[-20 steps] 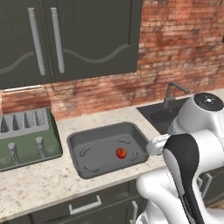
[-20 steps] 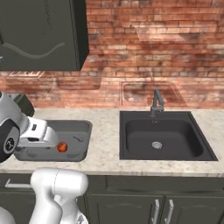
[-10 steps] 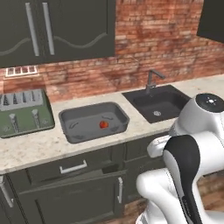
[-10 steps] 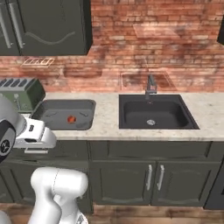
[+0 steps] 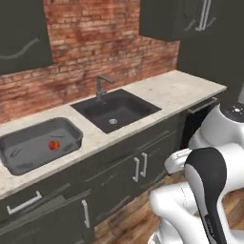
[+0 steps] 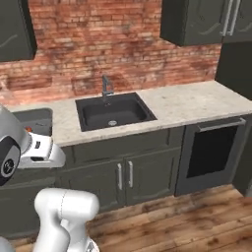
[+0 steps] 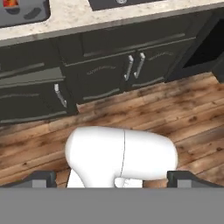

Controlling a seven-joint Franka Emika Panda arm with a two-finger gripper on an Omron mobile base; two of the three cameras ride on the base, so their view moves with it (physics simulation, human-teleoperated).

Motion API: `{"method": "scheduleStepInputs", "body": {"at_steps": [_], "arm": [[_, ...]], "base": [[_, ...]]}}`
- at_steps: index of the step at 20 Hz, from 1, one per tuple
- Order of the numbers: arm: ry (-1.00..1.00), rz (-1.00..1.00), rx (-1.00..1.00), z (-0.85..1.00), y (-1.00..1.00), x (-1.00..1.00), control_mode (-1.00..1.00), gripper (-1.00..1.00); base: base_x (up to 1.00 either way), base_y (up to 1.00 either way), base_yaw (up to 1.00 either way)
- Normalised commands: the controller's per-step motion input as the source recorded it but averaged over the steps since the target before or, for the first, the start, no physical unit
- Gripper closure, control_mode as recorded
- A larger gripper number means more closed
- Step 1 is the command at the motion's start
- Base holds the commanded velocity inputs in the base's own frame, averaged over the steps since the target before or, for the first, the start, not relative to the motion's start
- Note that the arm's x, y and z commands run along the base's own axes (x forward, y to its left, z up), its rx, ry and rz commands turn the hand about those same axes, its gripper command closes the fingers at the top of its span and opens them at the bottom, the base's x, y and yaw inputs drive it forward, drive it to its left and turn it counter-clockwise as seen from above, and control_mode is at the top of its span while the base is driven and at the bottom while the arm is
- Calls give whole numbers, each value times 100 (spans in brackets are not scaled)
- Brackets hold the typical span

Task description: Pick the peach and apple from the fridge and place them inside the tupperware on the counter.

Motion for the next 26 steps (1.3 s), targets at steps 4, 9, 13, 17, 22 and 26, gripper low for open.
{"method": "scheduleStepInputs", "body": {"at_steps": [4,9,13,17,22,26], "arm": [[0,0,0,0,0,0,100,-100],[0,0,0,0,0,0,100,-100],[0,0,0,0,0,0,100,-100],[0,0,0,0,0,0,100,-100],[0,0,0,0,0,0,100,-100],[0,0,0,0,0,0,100,-100]], "base": [[6,-34,-100],[14,-33,-100],[27,-44,-100],[49,-50,-99],[88,-45,-75],[100,-14,-38]]}}
